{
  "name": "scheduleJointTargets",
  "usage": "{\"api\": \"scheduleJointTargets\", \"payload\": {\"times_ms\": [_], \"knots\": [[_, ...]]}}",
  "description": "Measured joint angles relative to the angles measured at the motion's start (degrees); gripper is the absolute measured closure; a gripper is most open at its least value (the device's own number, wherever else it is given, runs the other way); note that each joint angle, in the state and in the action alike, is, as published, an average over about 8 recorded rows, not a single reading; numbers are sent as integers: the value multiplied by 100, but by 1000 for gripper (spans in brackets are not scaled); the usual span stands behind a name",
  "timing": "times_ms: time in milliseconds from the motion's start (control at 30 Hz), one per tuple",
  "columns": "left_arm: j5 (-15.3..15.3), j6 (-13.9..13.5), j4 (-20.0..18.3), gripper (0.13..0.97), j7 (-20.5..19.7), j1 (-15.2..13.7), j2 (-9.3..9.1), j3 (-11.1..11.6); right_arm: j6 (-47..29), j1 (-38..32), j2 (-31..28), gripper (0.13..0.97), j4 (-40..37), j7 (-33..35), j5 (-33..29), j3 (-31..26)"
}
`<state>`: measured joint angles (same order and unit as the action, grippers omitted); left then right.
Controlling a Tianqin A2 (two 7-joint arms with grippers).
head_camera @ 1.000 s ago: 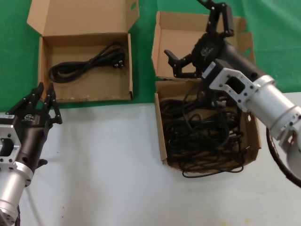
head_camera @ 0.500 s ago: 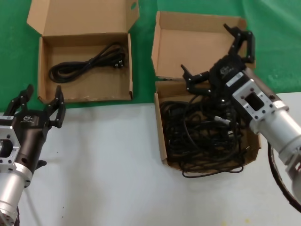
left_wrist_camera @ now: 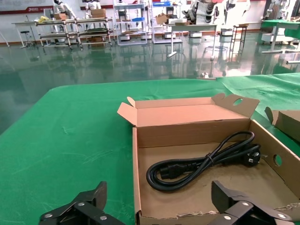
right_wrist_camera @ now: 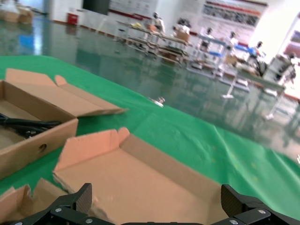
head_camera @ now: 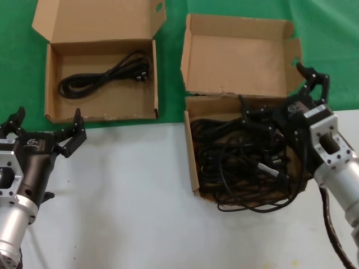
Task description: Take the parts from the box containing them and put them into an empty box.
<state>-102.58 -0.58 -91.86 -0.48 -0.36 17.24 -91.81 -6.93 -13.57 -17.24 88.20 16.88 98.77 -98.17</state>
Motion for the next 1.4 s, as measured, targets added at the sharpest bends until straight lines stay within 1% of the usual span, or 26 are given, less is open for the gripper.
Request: {"api": "scheduleJointTargets", "payload": {"times_ms": [233, 367, 633, 767, 933, 1400], "knots": [[-16, 16, 5, 271, 14, 10, -1, 4, 197, 386, 1, 129, 99, -480, 124, 185], [-25, 26, 8, 271, 22, 16, -2, 6, 307, 602, 2, 129, 154, -749, 194, 289], [-42, 44, 14, 169, 37, 27, -4, 11, 528, 1041, 4, 129, 265, -1287, 333, 497], [-48, 50, 16, 155, 42, 31, -5, 12, 600, 1177, 4, 129, 301, -1463, 379, 564], [-50, 52, 17, 132, 43, 32, -5, 13, 621, 1217, 4, 129, 311, -1514, 391, 583], [-50, 52, 17, 132, 43, 32, -5, 13, 622, 1219, 4, 129, 312, -1516, 392, 584]]}}
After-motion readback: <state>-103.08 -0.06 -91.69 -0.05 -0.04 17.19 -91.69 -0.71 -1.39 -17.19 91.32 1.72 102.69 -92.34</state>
